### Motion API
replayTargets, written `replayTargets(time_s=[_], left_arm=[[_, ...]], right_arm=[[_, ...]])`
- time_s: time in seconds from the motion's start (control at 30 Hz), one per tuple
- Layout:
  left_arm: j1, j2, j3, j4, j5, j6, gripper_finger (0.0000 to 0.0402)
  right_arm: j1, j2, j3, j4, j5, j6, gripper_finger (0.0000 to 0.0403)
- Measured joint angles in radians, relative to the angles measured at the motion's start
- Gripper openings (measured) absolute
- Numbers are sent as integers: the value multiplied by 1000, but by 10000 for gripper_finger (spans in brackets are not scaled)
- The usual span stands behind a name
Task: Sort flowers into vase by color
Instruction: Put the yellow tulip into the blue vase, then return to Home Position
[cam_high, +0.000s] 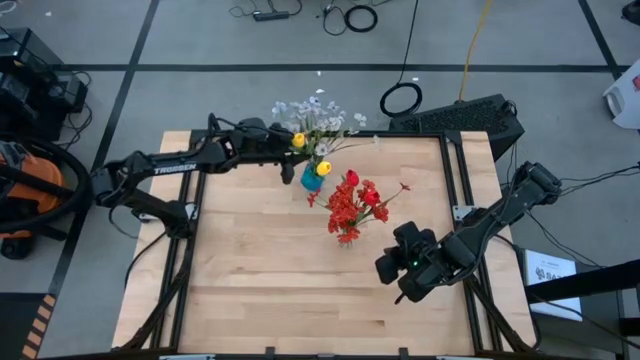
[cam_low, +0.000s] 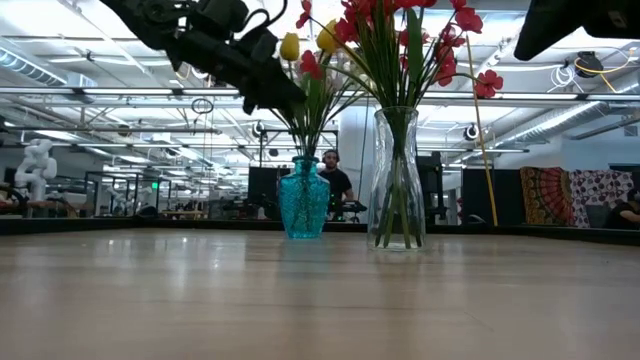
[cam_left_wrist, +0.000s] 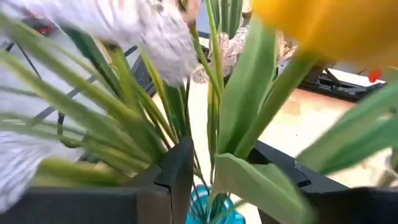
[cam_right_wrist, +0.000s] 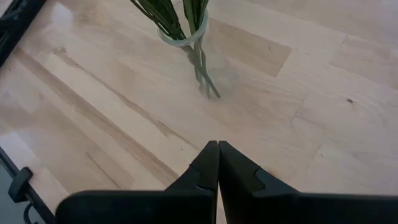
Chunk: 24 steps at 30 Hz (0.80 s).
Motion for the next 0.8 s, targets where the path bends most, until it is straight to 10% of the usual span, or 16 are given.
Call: replayTargets(time_s=[0.8], left_arm=[[-66,-437,-56,-495,-53,-27,146]], right_arm=[[65,-31,0,-103,14,-116,1]])
